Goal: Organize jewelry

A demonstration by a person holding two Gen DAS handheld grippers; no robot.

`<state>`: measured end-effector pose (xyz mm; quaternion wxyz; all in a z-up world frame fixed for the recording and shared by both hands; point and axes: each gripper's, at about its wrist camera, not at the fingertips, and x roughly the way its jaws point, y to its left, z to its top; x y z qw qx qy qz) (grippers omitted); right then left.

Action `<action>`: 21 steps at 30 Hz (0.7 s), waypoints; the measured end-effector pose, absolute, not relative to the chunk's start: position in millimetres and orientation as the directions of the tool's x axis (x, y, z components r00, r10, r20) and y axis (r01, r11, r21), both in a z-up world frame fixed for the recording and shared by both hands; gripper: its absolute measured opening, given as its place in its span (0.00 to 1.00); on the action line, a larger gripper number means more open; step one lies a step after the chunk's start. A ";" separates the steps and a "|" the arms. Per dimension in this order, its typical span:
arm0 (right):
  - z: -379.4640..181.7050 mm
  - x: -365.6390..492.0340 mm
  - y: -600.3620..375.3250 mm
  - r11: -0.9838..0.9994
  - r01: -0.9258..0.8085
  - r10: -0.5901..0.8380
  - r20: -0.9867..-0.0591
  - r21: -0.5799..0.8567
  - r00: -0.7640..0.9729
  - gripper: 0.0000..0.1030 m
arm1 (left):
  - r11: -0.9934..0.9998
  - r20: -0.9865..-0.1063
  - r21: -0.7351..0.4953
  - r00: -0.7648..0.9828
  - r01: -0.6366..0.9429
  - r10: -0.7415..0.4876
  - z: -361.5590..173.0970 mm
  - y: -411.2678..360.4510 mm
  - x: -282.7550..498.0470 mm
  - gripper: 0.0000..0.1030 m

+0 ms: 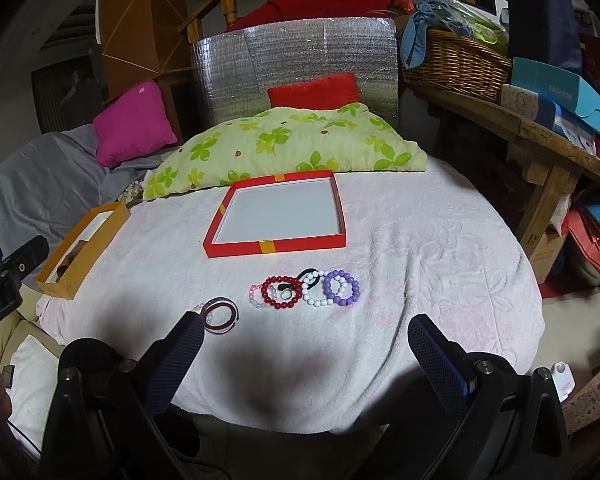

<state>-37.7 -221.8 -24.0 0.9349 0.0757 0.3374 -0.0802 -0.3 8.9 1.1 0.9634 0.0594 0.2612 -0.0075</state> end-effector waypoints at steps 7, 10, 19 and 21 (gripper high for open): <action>-25.3 -36.4 -223.1 0.975 0.202 -0.094 -0.650 0.094 0.754 1.00 | 0.992 -0.504 0.114 0.864 0.047 0.017 0.0 9.0 -0.5 1.00; -25.6 -36.2 -223.0 0.975 0.204 -0.095 -0.652 0.093 0.752 1.00 | 0.992 -0.504 0.116 0.864 0.048 0.017 -1.2 8.4 -0.7 1.00; -27.6 -35.9 -222.4 0.974 0.204 -0.093 -0.654 0.095 0.751 1.00 | 0.992 -0.506 0.119 0.862 0.049 0.018 -2.2 6.5 -1.0 1.00; -27.7 -35.2 -222.2 0.974 0.205 -0.093 -0.655 0.096 0.750 1.00 | 0.992 -0.507 0.119 0.862 0.049 0.018 -2.6 6.6 -1.0 1.00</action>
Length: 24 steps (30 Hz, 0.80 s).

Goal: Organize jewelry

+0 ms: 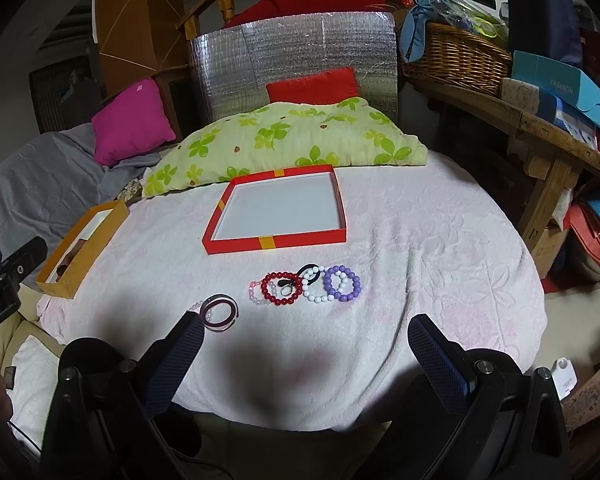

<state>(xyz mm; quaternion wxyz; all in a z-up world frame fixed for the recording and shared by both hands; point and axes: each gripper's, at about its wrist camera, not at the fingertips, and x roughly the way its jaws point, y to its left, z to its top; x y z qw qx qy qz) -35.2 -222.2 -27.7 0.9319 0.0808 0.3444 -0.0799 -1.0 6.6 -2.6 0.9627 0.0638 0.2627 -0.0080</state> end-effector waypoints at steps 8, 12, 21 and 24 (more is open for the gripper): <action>-27.5 -34.7 -223.0 0.974 0.204 -0.093 -0.655 0.096 0.750 1.00 | 0.992 -0.508 0.119 0.861 0.049 0.018 -3.2 5.6 0.3 1.00; -28.0 -34.4 -223.3 0.974 0.204 -0.091 -0.655 0.097 0.750 1.00 | 0.991 -0.508 0.120 0.861 0.051 0.018 -3.2 5.5 0.7 1.00; -27.5 -30.1 -223.8 0.974 0.207 -0.096 -0.656 0.094 0.749 1.00 | 0.991 -0.506 0.122 0.862 0.049 0.020 -3.8 5.3 2.7 1.00; -27.9 -28.2 -224.8 0.973 0.212 -0.099 -0.658 0.094 0.747 1.00 | 0.991 -0.509 0.123 0.861 0.049 0.020 -5.5 5.3 5.6 1.00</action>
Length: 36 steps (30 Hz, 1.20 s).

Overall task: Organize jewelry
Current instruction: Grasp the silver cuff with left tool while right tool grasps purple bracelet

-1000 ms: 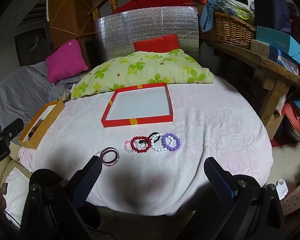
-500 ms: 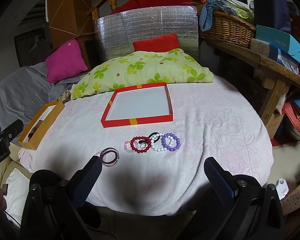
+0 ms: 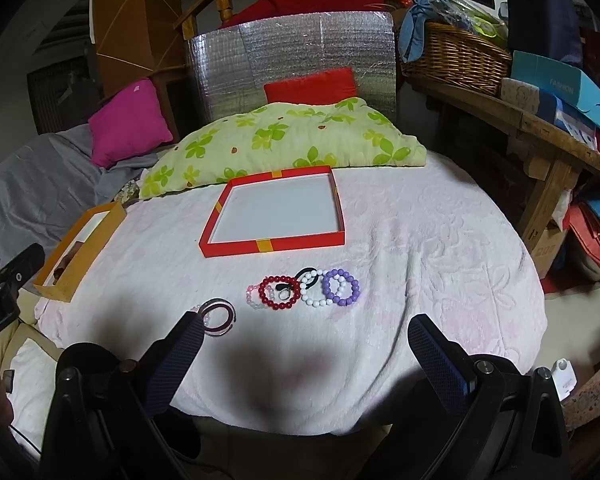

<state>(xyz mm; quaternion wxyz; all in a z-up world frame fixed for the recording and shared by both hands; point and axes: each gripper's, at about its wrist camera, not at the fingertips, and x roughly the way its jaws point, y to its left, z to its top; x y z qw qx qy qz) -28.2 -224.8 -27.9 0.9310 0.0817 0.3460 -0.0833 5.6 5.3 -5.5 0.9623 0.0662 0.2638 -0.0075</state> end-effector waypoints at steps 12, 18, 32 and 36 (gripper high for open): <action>-41.4 -11.3 -239.4 0.969 0.222 -0.091 -0.679 0.109 0.729 1.00 | 0.992 -0.560 0.093 0.828 0.084 -0.018 -28.0 7.4 32.1 1.00; -80.8 14.9 -281.7 0.969 0.189 -0.015 -0.724 0.161 0.690 1.00 | 0.979 -0.698 0.035 0.706 0.203 -0.121 -88.8 -0.2 76.8 1.00; -168.1 109.2 -331.7 0.915 0.209 0.173 -0.802 0.346 0.572 0.61 | 0.964 -0.832 -0.067 0.519 0.257 -0.196 -171.1 -7.7 125.3 0.82; -170.5 118.1 -329.3 0.900 0.175 0.225 -0.771 0.398 0.596 0.61 | 0.957 -0.832 -0.101 0.504 0.271 -0.231 -179.3 -17.7 135.9 0.82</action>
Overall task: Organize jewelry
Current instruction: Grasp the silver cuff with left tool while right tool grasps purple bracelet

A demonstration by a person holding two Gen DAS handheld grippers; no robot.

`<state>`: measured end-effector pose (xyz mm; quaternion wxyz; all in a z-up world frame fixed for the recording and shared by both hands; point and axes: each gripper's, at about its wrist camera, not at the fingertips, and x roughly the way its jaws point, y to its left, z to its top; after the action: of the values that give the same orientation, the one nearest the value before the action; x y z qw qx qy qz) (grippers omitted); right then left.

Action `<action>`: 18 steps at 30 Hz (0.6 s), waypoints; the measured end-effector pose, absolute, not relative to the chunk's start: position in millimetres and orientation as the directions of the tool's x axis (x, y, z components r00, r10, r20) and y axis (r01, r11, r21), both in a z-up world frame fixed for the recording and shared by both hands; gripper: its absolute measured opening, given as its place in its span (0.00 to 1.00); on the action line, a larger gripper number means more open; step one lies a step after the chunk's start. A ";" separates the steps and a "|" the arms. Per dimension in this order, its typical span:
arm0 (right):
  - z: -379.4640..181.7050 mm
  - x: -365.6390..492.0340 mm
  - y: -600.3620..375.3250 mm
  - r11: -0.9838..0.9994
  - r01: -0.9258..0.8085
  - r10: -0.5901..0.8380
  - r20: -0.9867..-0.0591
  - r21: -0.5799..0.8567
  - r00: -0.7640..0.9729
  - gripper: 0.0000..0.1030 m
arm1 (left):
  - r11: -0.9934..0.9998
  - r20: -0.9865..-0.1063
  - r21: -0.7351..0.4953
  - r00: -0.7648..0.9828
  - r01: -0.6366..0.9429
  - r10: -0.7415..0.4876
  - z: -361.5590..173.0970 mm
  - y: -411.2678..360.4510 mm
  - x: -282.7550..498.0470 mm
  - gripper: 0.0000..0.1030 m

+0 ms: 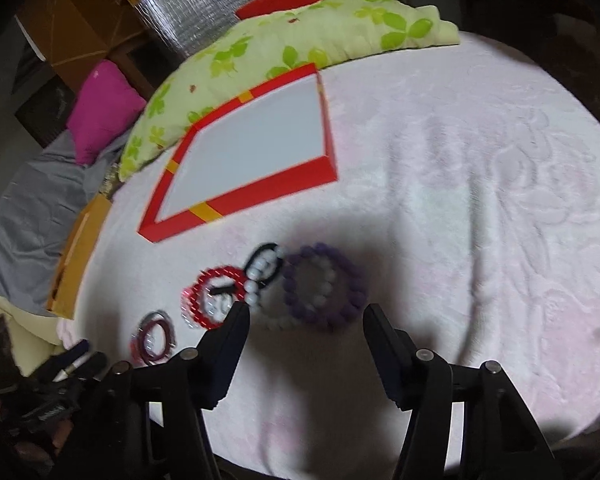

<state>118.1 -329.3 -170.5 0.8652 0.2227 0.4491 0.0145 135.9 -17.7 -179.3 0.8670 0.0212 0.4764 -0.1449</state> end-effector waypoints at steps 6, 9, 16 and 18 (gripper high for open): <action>-179.3 132.0 -324.9 0.890 0.171 0.255 -0.773 0.423 0.581 0.61 | 0.944 -0.835 -0.098 0.490 0.314 -0.249 -193.8 -44.0 142.9 0.82; -183.5 138.4 -320.3 0.903 0.167 0.237 -0.784 0.396 0.574 0.60 | 0.937 -0.855 -0.059 0.467 0.345 -0.226 -208.5 -60.2 147.1 0.82; -196.2 159.0 -320.2 0.912 0.190 0.208 -0.809 0.363 0.550 0.19 | 0.915 -0.830 -0.024 0.502 0.403 -0.244 -214.9 -73.8 153.2 0.81; -193.9 159.3 -325.7 0.900 0.198 0.218 -0.795 0.388 0.565 0.16 | 0.904 -0.817 -0.024 0.513 0.427 -0.264 -212.0 -75.8 158.7 0.73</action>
<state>159.3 -325.7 -193.9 0.8561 0.2233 0.4661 0.0059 158.7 -75.8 -212.0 0.8649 0.0905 0.4515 -0.1996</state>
